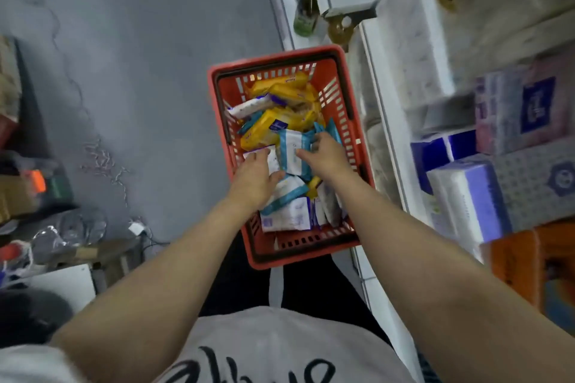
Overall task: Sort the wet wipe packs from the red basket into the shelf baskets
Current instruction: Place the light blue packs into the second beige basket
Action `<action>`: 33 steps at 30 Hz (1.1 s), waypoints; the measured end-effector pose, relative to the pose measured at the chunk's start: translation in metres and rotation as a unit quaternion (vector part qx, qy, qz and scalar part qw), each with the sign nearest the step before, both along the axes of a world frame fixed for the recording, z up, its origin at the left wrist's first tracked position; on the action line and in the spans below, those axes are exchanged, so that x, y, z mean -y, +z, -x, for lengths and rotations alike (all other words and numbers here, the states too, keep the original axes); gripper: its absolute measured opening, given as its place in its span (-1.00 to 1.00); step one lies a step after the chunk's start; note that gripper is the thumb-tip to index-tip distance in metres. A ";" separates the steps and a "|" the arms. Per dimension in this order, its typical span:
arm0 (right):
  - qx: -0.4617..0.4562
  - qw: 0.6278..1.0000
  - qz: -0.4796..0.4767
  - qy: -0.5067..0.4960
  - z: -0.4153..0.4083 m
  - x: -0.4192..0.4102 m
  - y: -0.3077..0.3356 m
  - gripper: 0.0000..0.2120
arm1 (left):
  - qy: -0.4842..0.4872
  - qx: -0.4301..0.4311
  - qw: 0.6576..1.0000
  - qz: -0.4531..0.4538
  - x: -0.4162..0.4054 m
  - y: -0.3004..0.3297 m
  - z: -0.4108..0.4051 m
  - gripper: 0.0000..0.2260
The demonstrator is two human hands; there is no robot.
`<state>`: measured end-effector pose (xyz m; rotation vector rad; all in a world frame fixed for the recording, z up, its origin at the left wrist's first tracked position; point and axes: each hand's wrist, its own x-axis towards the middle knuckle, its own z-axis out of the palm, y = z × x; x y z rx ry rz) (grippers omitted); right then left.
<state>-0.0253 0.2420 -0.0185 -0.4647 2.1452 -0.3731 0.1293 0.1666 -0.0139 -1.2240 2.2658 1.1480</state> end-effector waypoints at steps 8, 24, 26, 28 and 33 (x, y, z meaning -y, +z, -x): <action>-0.012 0.999 -0.018 0.044 0.006 0.007 -0.050 -0.73 | 0.101 0.057 0.990 -0.083 -0.033 -0.045 -0.003 -0.39; 0.075 0.985 0.093 -0.129 0.046 -0.029 -0.026 -0.51 | 0.135 0.171 0.968 -0.127 -0.052 -0.088 0.009 -0.56; 0.072 0.985 0.087 -0.133 0.045 -0.030 -0.024 -0.55 | 0.209 0.142 0.957 -0.145 -0.055 -0.087 0.011 -0.62; 0.059 0.985 0.091 -0.134 0.046 -0.034 -0.023 -0.58 | 0.292 0.105 0.935 -0.169 -0.056 -0.086 0.019 -0.57; 0.096 0.972 0.134 -0.168 0.047 -0.047 -0.024 -0.87 | 0.311 0.091 0.926 -0.195 -0.052 -0.087 0.033 -0.52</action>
